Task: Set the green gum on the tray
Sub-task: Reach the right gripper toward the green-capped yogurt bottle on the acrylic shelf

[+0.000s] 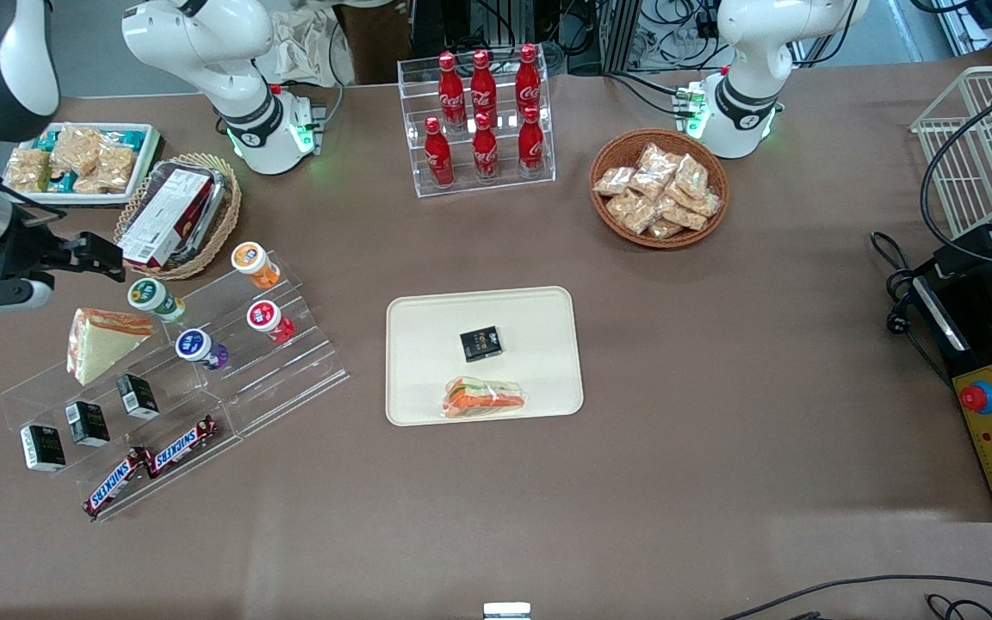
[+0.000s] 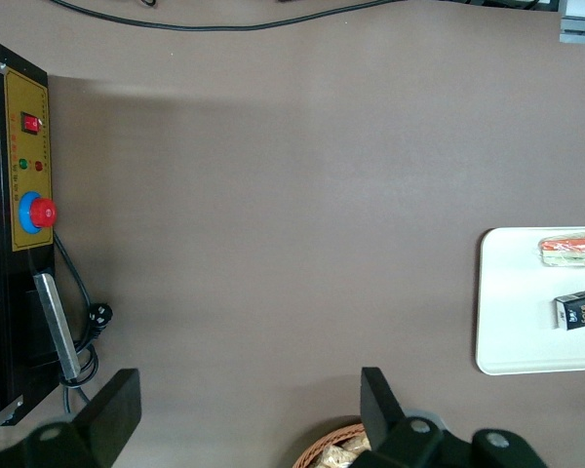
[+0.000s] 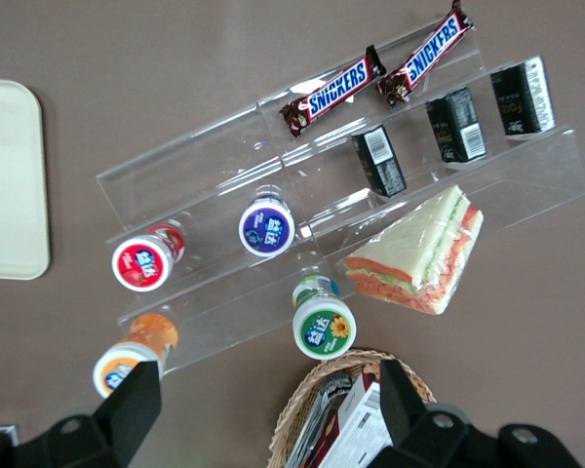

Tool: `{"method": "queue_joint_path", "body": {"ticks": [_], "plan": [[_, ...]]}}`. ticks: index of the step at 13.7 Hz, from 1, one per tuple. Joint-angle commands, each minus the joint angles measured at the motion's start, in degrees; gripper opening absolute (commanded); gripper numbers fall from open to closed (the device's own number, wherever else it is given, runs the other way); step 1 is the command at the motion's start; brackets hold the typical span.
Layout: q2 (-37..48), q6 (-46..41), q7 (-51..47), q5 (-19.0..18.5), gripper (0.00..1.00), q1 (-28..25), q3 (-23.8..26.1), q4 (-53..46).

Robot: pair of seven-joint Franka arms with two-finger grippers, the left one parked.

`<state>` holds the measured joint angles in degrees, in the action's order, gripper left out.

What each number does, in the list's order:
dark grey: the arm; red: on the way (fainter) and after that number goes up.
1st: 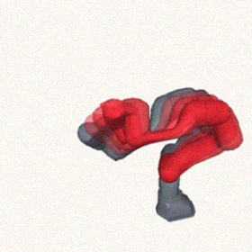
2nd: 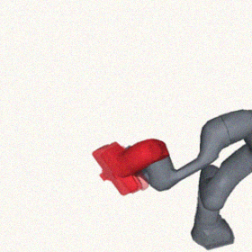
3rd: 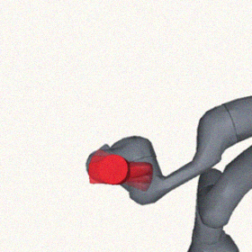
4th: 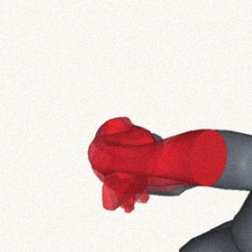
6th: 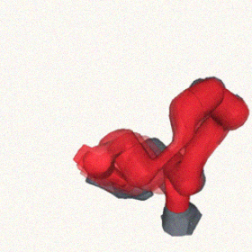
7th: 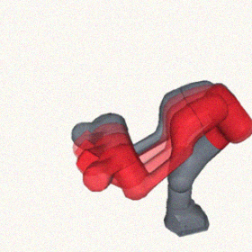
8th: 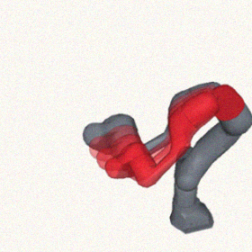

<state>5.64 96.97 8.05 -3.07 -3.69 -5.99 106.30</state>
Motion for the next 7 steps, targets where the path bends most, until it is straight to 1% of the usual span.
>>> {"method": "queue_joint_path", "body": {"ticks": [1, 3, 4, 7], "plan": [[6.7, 6.6, 2.3, 0.3, 1.00, -0.3, -3.1, 12.2], [7.5, 11.0, 3.4, 1.0, 1.00, 0.1, -4.0, 17.5], [8.2, 13.1, 3.5, 1.0, 1.00, -0.2, -5.4, 20.1], [8.7, 21.0, 3.4, 1.7, 1.00, -0.2, -5.6, 27.1]]}}
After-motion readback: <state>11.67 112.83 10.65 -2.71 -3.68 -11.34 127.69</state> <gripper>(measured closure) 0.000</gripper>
